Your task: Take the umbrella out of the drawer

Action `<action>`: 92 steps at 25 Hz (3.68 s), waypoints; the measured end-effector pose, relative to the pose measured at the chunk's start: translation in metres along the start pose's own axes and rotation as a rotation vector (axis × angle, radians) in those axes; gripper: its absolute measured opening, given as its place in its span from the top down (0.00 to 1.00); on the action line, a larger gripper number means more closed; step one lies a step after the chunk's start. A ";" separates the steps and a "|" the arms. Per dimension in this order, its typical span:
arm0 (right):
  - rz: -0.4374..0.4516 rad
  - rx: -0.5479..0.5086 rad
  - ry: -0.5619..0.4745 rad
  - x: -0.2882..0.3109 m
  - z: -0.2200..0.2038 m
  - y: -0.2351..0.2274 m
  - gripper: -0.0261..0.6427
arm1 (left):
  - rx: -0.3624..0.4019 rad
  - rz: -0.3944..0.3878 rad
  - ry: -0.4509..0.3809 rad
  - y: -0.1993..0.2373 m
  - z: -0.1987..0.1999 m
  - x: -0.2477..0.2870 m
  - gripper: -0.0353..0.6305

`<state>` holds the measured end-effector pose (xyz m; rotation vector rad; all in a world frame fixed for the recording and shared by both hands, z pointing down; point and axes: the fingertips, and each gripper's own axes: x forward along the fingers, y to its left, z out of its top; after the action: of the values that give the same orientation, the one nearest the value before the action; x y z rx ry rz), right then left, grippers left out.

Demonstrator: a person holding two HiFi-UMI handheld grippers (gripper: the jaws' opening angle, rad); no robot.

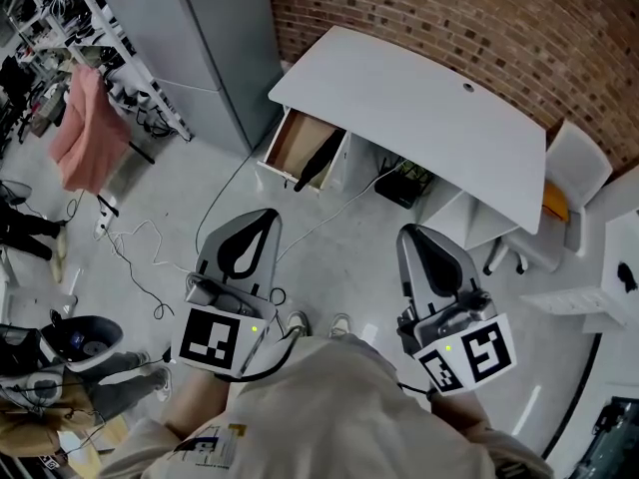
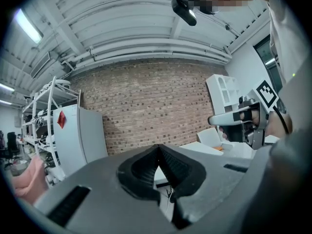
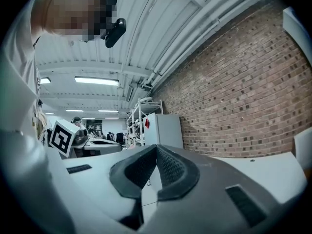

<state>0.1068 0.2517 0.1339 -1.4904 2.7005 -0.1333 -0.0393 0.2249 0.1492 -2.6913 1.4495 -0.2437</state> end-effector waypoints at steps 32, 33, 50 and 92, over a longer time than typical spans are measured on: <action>0.034 -0.015 0.021 0.010 -0.012 -0.051 0.95 | 0.006 0.040 0.002 -0.021 -0.011 0.045 0.94; 0.029 -0.022 0.022 0.015 -0.011 -0.052 0.95 | 0.006 0.040 0.001 -0.017 -0.011 0.048 0.94; 0.000 -0.032 0.110 0.147 -0.036 -0.066 0.95 | -0.026 -0.007 -0.014 0.090 -0.031 0.116 0.94; -0.062 -0.040 0.183 0.369 -0.056 -0.146 0.95 | -0.001 -0.055 0.017 0.251 -0.058 0.263 0.94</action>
<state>0.0284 -0.1357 0.2026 -1.6507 2.8127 -0.2297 -0.1136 -0.1322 0.1979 -2.7387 1.3814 -0.2697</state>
